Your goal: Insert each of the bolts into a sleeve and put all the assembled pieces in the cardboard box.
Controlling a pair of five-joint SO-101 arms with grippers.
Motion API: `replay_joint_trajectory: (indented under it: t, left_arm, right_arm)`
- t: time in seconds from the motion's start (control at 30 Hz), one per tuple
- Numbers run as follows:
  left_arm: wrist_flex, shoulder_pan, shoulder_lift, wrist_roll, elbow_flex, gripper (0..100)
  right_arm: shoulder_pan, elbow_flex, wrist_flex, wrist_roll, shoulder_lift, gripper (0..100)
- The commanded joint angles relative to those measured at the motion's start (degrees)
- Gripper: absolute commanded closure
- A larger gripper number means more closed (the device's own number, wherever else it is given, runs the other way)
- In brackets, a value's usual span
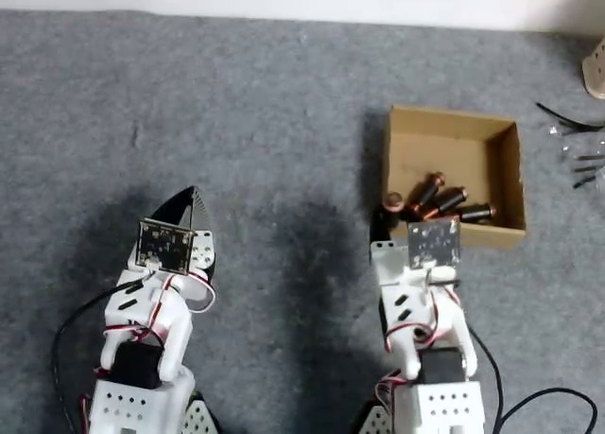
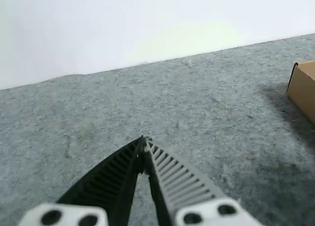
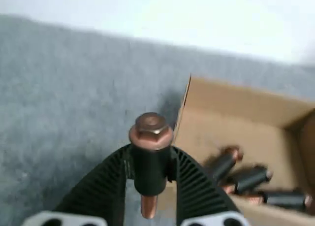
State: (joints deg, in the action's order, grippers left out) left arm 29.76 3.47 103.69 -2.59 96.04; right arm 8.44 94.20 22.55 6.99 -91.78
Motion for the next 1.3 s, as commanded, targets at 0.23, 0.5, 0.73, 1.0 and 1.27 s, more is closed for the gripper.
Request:
replay_joint_trajectory:
  t: [0.23, 0.5, 0.73, 1.0, 1.27]
  left_arm:
    - [-0.44, -0.84, 0.66, -0.53, 1.19, 99]
    - [-0.44, -0.66, 0.57, -0.53, 1.19, 99]
    - [-0.44, -0.66, 0.57, -0.53, 1.19, 99]
    - [-0.44, -0.66, 0.57, -0.53, 1.19, 99]
    - [-0.35, -0.66, 0.57, -0.53, 1.19, 99]
  right_arm:
    - [-8.57, -36.44, -12.97, -23.74, 52.79, 99.5]
    - [-12.97, -53.41, -12.79, -40.44, 78.99, 99.5]
    - [-15.16, -59.56, -12.88, -43.25, 90.24, 99.5]
    - [-15.08, -59.74, -12.62, -43.43, 90.86, 92.9]
    - [-15.08, -59.56, -12.62, -43.16, 90.86, 67.4]
